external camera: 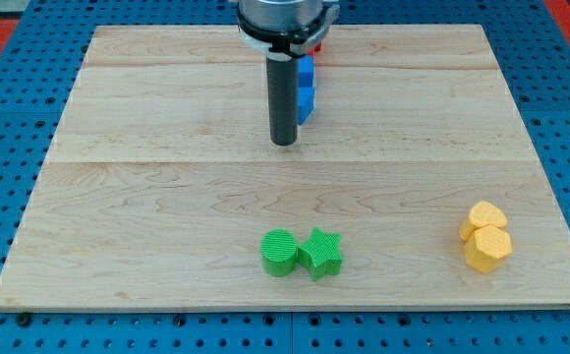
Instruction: Push the triangle into the cube
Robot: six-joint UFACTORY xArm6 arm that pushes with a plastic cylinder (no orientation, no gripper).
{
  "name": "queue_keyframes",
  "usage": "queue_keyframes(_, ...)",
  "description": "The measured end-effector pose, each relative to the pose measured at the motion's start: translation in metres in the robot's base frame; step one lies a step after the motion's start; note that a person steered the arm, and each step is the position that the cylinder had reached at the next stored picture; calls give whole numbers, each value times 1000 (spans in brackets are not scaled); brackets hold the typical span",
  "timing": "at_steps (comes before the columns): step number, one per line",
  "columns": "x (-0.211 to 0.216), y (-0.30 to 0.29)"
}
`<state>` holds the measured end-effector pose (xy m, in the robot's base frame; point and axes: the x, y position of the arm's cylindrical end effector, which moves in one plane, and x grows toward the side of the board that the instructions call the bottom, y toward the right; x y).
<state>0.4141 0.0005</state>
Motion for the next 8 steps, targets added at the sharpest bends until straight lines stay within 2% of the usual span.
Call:
queue_keyframes(2,-49,-1)
queue_keyframes(3,-57,-1)
queue_keyframes(4,-48,-1)
queue_keyframes(5,-12,18)
queue_keyframes(6,-18,37)
queue_keyframes(7,-48,34)
queue_keyframes(8,-58,19)
